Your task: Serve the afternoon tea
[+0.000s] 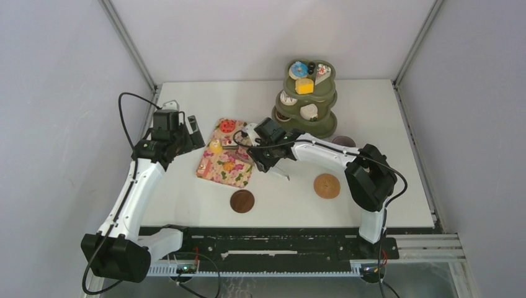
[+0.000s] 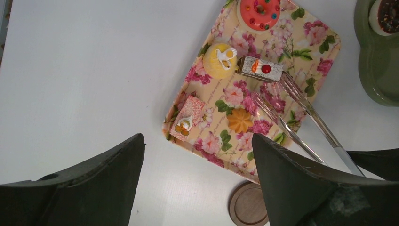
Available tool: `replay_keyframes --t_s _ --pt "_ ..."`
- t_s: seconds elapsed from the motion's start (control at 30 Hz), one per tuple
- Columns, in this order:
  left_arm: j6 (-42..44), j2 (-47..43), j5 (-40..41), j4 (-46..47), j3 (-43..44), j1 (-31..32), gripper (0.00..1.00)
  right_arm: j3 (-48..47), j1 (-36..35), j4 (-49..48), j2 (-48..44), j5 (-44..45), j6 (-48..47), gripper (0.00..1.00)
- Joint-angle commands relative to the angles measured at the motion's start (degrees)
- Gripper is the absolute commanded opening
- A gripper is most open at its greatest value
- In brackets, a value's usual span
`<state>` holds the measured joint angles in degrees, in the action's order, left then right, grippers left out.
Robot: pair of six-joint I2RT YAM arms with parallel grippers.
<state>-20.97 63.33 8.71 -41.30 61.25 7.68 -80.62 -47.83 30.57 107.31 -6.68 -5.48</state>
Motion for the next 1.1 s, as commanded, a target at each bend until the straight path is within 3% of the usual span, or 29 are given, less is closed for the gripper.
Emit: replay_keyframes --t_s 0.0,0.83,1.07 --pt "0.14 -0.88 0.43 0.34 0.40 -0.47 0.88 -1.69 -0.46 1.62 -4.09 0.16 0.89 0.54" --pt "-0.20 -0.90 -0.62 0.61 0.97 -0.43 0.88 -8.46 1.95 1.29 3.66 -3.17 -2.80 0.55" --pt "-0.21 -0.84 -0.72 0.61 0.84 -0.47 0.88 -7.77 0.46 2.39 2.77 -2.34 -3.66 0.47"
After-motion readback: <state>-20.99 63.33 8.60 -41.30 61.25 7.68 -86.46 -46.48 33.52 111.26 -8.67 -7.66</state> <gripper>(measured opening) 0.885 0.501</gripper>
